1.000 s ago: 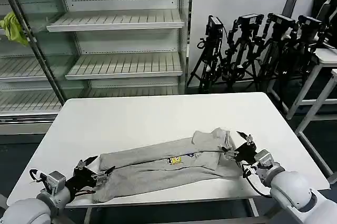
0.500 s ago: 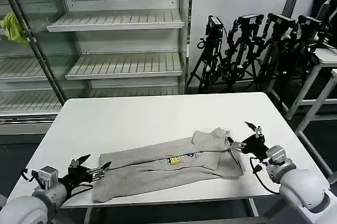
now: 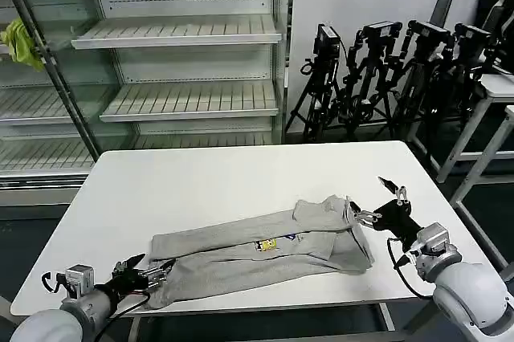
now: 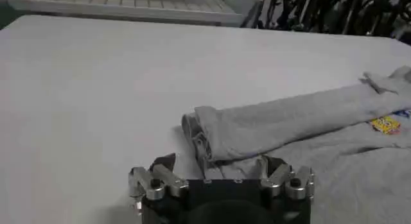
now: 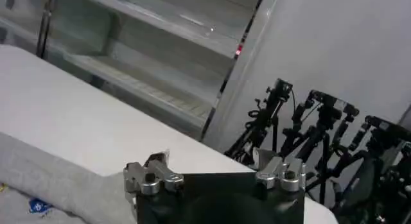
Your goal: Fold and organize the clothes.
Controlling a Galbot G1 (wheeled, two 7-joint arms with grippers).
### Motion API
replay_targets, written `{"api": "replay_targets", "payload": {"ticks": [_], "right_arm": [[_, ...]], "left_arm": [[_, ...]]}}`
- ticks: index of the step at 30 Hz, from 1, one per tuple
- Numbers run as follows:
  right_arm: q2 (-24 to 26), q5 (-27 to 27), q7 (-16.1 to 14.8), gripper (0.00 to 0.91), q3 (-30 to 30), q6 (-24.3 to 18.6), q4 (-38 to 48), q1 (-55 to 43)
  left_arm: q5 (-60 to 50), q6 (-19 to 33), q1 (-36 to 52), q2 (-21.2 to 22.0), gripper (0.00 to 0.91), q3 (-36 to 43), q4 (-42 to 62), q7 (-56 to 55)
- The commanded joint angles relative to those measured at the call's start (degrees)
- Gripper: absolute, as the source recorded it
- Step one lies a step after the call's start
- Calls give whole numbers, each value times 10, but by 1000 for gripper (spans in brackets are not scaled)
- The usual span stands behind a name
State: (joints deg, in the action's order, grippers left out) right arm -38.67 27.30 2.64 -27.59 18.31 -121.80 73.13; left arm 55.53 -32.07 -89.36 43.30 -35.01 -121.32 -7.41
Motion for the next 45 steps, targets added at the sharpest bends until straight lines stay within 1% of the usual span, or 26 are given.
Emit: {"api": "replay_targets", "payload": {"ticks": [1, 12, 31, 32, 33, 34, 36, 37, 38, 39, 40, 41, 42, 45], "right_arm": [[-7, -4, 1, 907, -13, -2, -12, 16], [-17, -13, -1, 907, -13, -3, -9, 21], [-35, -28, -3, 907, -11, -7, 5, 34], [-36, -30, -4, 907, -11, -7, 5, 36], [-37, -31, -4, 907, -11, -8, 5, 37], [-37, -31, -4, 907, -11, -8, 5, 38], [-38, -34, -4, 907, -11, -8, 6, 38], [-39, -34, -4, 907, -10, -8, 6, 38], [-40, -34, -4, 907, -10, -8, 6, 38], [-41, -34, -4, 907, -9, -8, 6, 38], [-42, -35, -4, 907, -9, -8, 7, 38], [-43, -36, -4, 907, -8, -8, 7, 38], [-44, -36, -4, 907, -7, -8, 8, 38], [-47, -39, -5, 907, -6, -10, 10, 40]], "left_arm": [[8, -11, -2, 21, 907, 6, 7, -1], [20, -11, -10, 24, 907, -4, -3, 4], [52, -12, 11, 41, 907, -3, 12, -1], [52, -12, 12, 41, 877, -3, 12, 0], [52, -12, 12, 41, 806, -2, 13, 0], [52, -12, 13, 41, 776, -2, 15, 0], [51, -12, 14, 41, 665, -1, 17, 1], [50, -11, 14, 41, 544, -1, 19, 1], [49, -11, 14, 41, 514, -1, 19, 2], [48, -11, 14, 41, 413, 0, 20, 2], [46, -11, 14, 41, 363, 0, 21, 3], [44, -11, 14, 41, 282, 1, 22, 3], [44, -11, 14, 41, 222, 1, 22, 4], [39, -11, 12, 43, 171, 2, 22, 6]]}}
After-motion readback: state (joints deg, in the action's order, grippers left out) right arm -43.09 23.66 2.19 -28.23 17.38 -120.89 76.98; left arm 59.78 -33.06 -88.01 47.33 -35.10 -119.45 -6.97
